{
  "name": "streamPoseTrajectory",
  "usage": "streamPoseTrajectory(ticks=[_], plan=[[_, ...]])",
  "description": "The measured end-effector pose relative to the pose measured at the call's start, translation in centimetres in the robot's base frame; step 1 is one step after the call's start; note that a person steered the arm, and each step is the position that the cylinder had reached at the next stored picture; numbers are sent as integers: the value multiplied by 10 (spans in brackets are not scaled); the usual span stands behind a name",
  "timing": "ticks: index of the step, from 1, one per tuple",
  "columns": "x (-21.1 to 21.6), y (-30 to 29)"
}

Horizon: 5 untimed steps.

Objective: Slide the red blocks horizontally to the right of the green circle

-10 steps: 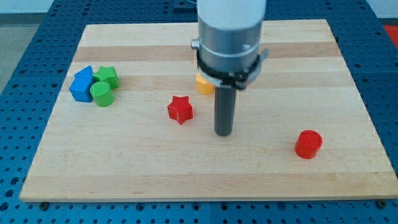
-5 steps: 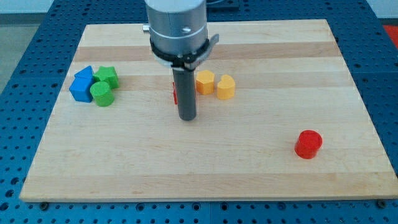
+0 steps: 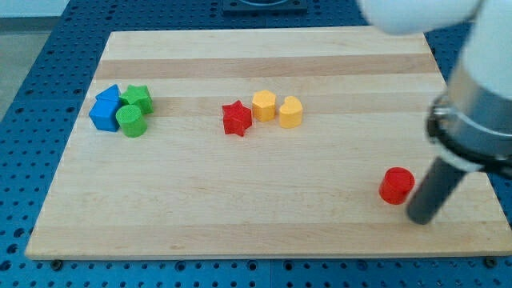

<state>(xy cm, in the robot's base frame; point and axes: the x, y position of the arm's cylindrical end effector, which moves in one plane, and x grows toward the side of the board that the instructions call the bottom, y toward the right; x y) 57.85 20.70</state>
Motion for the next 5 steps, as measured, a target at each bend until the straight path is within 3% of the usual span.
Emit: streamPoseTrajectory(ticks=[1, 3, 5], plan=[[-27, 15], [-52, -81], [-37, -2]])
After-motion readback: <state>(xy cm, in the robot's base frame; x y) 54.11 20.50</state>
